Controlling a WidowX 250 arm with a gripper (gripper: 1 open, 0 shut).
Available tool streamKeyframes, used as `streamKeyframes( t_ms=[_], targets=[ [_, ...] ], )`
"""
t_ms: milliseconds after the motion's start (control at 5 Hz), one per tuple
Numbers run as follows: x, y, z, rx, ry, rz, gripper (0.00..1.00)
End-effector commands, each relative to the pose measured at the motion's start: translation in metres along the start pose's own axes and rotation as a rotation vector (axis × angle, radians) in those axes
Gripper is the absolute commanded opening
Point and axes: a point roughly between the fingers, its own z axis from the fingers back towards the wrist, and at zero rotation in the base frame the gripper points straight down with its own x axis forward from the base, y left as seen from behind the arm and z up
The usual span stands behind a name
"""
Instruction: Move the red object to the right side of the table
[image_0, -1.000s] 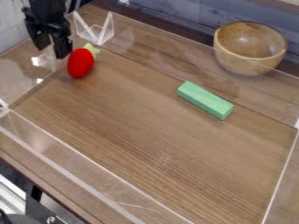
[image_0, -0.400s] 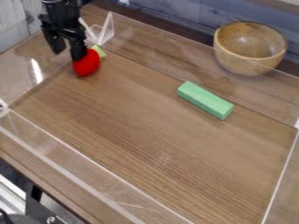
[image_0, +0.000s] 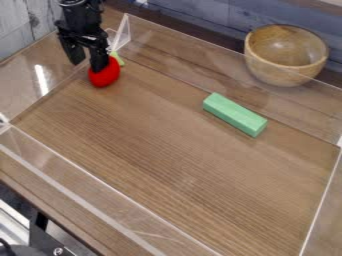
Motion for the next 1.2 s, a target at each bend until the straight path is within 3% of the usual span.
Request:
streamKeyframes(
  t_ms=[0, 1000],
  targets=[
    [0.01, 0.008, 0.003, 0.021, -0.03, 0.031, 1.0],
    [0.021, -0.001, -0.014, -0.024, 0.036, 0.082, 1.0]
  ],
)
